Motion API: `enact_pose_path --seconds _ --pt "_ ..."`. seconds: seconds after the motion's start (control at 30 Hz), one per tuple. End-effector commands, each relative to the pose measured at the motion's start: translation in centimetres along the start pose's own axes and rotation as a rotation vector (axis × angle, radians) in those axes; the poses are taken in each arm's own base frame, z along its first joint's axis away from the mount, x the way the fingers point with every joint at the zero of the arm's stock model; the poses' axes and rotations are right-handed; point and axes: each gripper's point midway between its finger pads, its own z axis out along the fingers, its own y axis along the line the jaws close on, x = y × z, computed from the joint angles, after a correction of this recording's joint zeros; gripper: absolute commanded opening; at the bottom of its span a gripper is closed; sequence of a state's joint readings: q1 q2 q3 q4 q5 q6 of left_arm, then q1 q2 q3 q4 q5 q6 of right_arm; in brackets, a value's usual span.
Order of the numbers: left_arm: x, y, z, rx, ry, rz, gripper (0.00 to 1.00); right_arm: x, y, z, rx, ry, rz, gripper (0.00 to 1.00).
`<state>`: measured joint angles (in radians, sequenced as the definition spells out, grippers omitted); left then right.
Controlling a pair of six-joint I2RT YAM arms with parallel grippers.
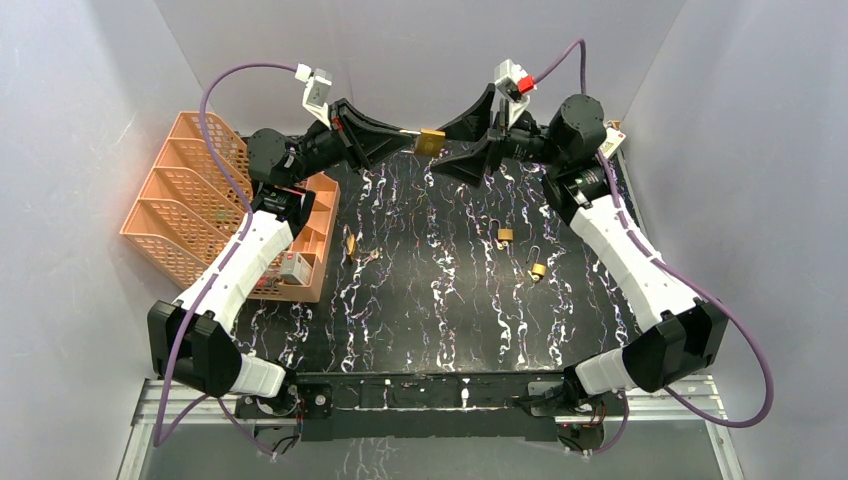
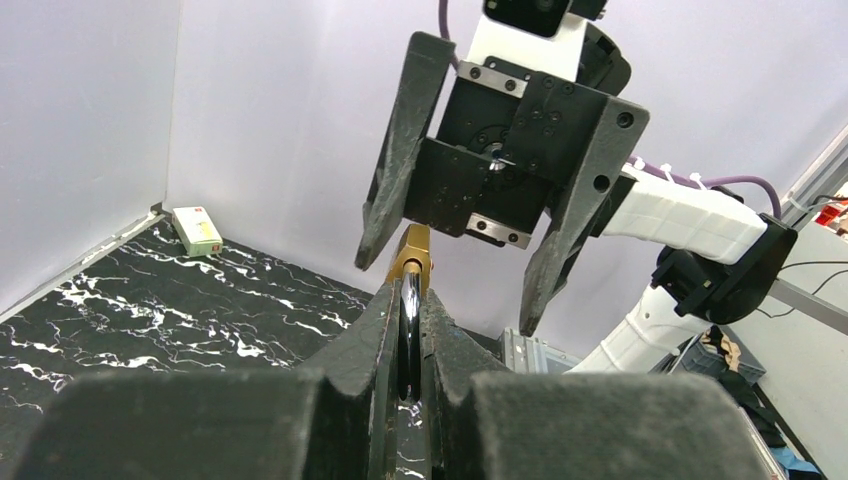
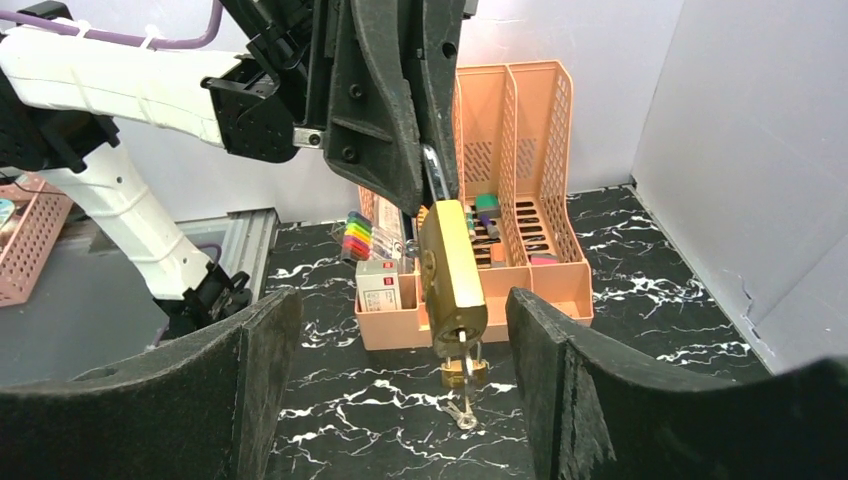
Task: Lock with the key
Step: Lock the lock.
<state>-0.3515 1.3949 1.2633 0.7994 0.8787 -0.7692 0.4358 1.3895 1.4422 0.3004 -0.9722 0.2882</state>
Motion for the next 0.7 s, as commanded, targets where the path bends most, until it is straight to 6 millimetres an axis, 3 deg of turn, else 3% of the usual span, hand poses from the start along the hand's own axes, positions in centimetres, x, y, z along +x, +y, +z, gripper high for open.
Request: enact_pose_path --seconds 0.0,0.3,0.43,0.57,0.67 --pt "-4.44 -3.95 -0.09 0.059 -0.100 0.145 0.00 -2.36 0.29 0.47 -0.037 -0.044 -0.046 0.83" --pt "-4.42 -3.88 -0.25 0.048 -0.110 0.151 0.00 -2.88 0.48 0.83 -0.077 -0.049 -0.031 0.71" --pt "-4.39 -3.76 -0.24 0.047 -0.112 0.150 0.00 -2.77 0.48 0.99 -0.093 -0.040 -0.014 0.58" --pt "-4.30 -3.82 -0.22 0.051 -0.109 0.148 0.00 -2.89 0.50 1.04 -0.099 -0.042 -0.014 0.52" --pt "-4.24 -3.65 -0.24 0.044 -0.113 0.146 0.00 -3.14 0.53 1.16 -0.113 -0.040 -0.007 0.38"
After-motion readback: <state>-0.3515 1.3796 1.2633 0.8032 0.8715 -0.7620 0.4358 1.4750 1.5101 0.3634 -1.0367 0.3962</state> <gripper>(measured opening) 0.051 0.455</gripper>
